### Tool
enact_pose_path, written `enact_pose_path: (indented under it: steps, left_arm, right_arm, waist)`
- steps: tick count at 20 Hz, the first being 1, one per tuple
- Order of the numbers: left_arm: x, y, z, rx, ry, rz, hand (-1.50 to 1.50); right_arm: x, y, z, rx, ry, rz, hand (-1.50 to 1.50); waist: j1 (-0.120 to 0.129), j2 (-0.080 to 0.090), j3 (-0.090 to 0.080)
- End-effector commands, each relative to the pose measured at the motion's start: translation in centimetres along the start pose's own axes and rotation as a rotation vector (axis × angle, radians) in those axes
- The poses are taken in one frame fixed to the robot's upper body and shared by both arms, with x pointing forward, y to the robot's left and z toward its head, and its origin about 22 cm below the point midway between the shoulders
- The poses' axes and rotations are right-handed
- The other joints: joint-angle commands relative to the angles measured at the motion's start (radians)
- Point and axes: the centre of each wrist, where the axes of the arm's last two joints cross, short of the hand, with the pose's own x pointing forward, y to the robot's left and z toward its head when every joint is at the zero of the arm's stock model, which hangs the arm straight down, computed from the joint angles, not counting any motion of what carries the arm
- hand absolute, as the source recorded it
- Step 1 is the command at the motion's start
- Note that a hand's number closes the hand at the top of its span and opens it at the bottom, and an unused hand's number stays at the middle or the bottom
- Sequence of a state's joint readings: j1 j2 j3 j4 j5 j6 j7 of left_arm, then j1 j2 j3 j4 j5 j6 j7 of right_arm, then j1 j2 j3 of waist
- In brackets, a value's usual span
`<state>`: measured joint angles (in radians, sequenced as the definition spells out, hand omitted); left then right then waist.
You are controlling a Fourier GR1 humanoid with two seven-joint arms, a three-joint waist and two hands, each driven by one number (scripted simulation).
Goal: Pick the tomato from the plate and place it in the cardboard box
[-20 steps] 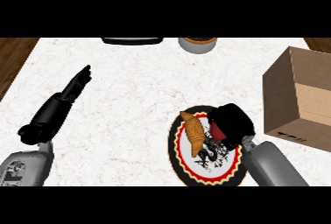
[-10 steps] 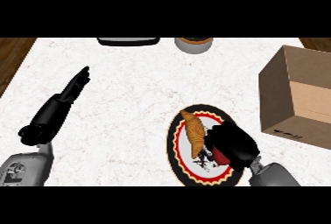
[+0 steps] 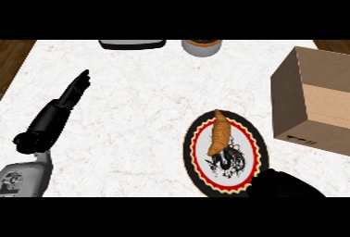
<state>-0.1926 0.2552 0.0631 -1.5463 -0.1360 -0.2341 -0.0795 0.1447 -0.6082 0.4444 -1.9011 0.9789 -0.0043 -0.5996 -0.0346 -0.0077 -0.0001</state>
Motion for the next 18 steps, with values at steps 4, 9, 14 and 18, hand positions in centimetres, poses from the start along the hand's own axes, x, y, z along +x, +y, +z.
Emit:
enact_pose_path:
  steps: [4, 9, 14, 18]
  left_arm:
    - [0.6, -0.5, -0.9, -0.006, 0.004, -0.002, 0.0]
    - [1.0, -0.7, 0.2, -0.009, -0.013, 0.003, 0.0]
    - [0.5, -0.8, -0.4, -0.038, -0.022, -0.012, 0.0]
    - [0.6, -2.3, -0.5, -0.056, -0.023, 0.011, 0.0]
  right_arm:
    - [1.0, -8.2, 4.7, -0.216, 0.004, 0.008, 1.5]
    - [-0.1, -9.7, 7.3, -0.413, 0.287, -0.125, 1.5]
    - [-4.3, -13.9, 9.3, -0.519, 0.482, -0.179, 1.5]
    - [-8.5, -16.1, 9.4, -0.579, 0.573, -0.23, 1.5]
  waist:
    - [-0.001, 0.004, -0.001]
    - [0.014, 0.003, 0.0]
    - [0.039, 0.011, -0.001]
    - [0.059, 0.013, 0.0]
